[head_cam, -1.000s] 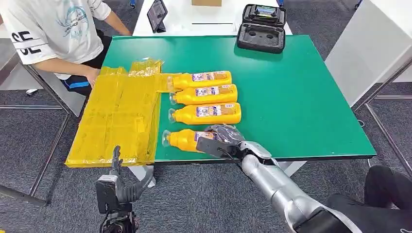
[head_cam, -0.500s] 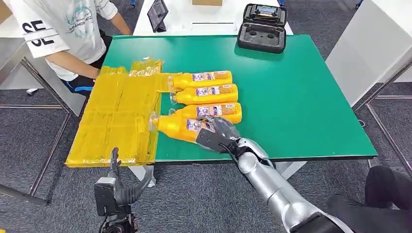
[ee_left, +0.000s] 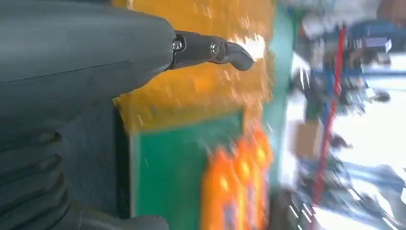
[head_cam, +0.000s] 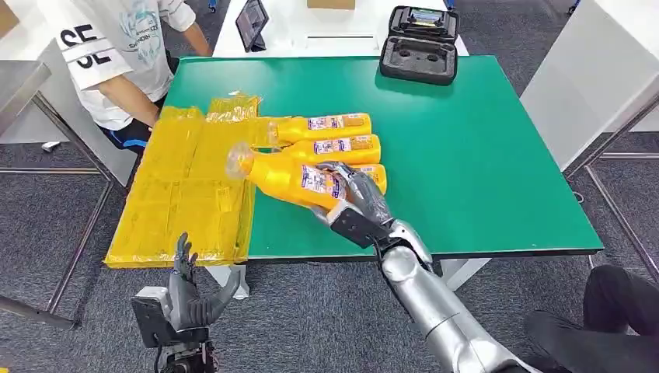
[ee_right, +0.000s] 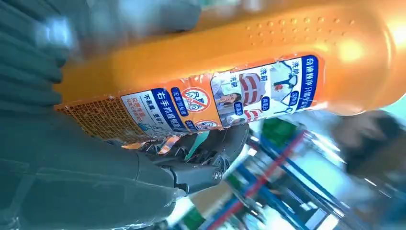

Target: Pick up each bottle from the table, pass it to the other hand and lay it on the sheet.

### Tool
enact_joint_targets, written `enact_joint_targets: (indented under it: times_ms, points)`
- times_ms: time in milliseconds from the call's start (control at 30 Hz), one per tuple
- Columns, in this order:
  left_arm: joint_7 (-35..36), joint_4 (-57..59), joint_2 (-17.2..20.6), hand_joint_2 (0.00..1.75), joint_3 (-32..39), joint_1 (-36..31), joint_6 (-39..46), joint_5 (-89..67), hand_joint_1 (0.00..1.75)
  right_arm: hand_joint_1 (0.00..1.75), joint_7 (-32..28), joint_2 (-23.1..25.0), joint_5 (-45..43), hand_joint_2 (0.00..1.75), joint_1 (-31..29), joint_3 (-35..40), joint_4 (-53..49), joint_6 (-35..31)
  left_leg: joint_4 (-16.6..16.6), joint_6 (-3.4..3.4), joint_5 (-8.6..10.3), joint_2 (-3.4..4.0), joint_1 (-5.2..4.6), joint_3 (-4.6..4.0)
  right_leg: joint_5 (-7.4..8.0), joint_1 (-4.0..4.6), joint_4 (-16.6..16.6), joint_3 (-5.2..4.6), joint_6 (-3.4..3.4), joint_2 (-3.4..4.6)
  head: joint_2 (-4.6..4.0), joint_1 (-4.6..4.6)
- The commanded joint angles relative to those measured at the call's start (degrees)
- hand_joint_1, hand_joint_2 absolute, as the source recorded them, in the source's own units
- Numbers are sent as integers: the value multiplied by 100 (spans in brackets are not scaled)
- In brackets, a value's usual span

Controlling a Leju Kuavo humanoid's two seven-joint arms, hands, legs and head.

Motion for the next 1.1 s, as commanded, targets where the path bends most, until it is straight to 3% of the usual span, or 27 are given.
enact_joint_targets:
  times_ms: [33, 167, 500, 1100]
  points:
    - [305, -1076, 356, 175, -340, 26, -1460, 648, 0, 175, -527, 238, -225, 175, 330, -72, -216, -40, 1, -11, -6, 1, 9, 7, -4, 10, -2, 9, -10, 0, 0, 2]
    - [419, -1093, 433, 175, -455, -125, -1941, 710, 0, 175, -657, 373, -474, 175, 553, -29, -95, 163, -3, -12, -3, 1, 8, 10, -3, 8, -4, 10, -11, -1, 0, 0]
    - [470, -400, 398, 175, -512, -621, -2214, 712, 0, 175, -657, 371, -711, 175, 956, 132, -159, 120, -8, -8, 0, -7, 5, 9, -2, 4, -8, 11, -8, -7, 0, 0]
    - [634, 294, 343, 175, -782, -822, -1786, -221, 0, 175, -654, 479, -302, 175, 969, -113, 200, 439, -10, -14, -4, -4, 10, 26, -3, 10, -15, 29, -13, -6, 0, 0]
